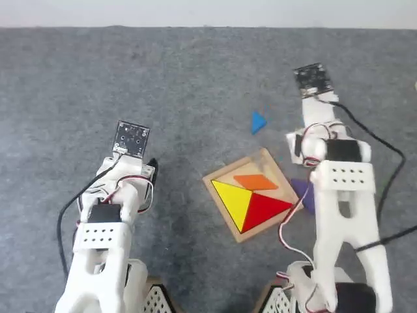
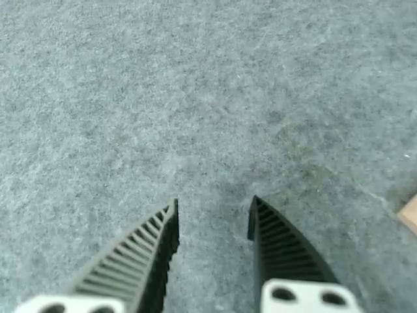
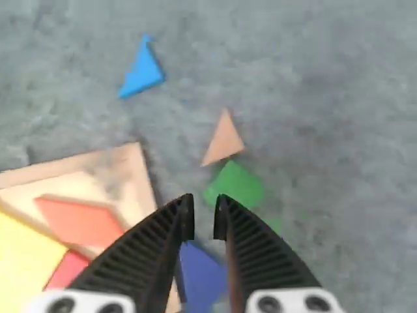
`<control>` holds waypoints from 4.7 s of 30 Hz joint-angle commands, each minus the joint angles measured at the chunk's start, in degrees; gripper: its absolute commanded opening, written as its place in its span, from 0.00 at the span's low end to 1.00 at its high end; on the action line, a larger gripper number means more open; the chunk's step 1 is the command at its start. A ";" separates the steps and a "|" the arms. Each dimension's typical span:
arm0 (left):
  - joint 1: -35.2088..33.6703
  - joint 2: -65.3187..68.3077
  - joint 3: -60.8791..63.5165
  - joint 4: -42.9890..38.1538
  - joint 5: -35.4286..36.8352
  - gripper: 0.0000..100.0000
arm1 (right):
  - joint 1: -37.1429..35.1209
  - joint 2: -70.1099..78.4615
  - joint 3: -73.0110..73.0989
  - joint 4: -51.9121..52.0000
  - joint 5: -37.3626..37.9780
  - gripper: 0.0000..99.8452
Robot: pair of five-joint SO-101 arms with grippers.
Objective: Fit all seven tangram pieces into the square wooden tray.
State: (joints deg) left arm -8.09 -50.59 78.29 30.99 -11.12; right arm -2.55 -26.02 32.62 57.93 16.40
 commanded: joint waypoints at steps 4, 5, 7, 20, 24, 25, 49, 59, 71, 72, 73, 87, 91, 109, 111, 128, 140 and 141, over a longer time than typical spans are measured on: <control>0.18 0.00 -0.66 -1.32 -0.35 0.17 | -13.67 9.45 -1.32 -1.10 -3.96 0.13; 0.18 0.00 -0.66 -1.32 -0.35 0.17 | -15.52 11.91 -1.32 -2.33 -5.01 0.15; 0.18 0.00 -0.66 -1.32 -0.35 0.17 | -17.27 16.57 -1.32 -5.23 -5.98 0.20; 0.26 -0.26 -0.75 -1.32 -0.35 0.17 | -17.71 27.38 -1.67 -12.79 -6.24 0.23; 0.26 -0.26 -0.75 -1.32 -0.35 0.17 | -17.71 27.82 -1.49 -13.58 -6.24 0.16; 0.26 -0.26 -0.75 -1.32 -0.35 0.17 | -17.71 27.82 -1.49 -13.49 -6.24 0.12; 0.18 -0.26 -0.66 -1.32 -0.35 0.17 | -6.02 18.59 -15.47 0.13 -1.85 0.05; 0.26 -0.26 -0.66 -1.23 -0.35 0.17 | 21.58 17.54 -23.91 -0.92 5.45 0.06; 0.35 0.00 -0.48 -1.23 -0.35 0.17 | 29.76 35.03 -28.75 -0.66 14.33 0.51; 0.35 0.00 -0.48 -1.32 -0.35 0.17 | 28.97 33.80 -28.66 1.54 13.80 0.53; 0.35 0.09 -0.48 -1.32 -0.35 0.17 | 28.09 32.75 -28.84 2.68 13.45 0.55; 0.35 0.09 -0.40 -1.32 -0.44 0.17 | 1.80 25.89 -18.81 10.77 8.70 0.29; 0.35 0.09 -0.40 -1.41 -0.44 0.17 | -5.41 23.16 -12.31 4.88 5.27 0.17; 0.35 0.09 0.04 -2.55 -0.44 0.17 | -13.41 25.36 -6.15 -4.18 3.87 0.04; 0.35 -0.09 -0.04 -2.37 -0.44 0.17 | -13.49 28.35 -6.59 -5.14 3.69 0.04; 0.35 -0.26 -0.04 -2.37 -0.44 0.17 | -12.44 18.33 0.70 -6.99 0.70 0.04; 0.35 -0.26 -0.04 -2.37 -0.44 0.17 | -14.02 14.46 9.41 -8.75 1.05 0.04; 0.35 -0.26 -0.04 -2.37 -0.44 0.17 | -14.29 14.55 9.49 -8.75 1.05 0.04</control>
State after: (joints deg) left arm -8.09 -50.59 78.90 29.76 -11.12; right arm -15.65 -8.09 42.46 50.02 17.71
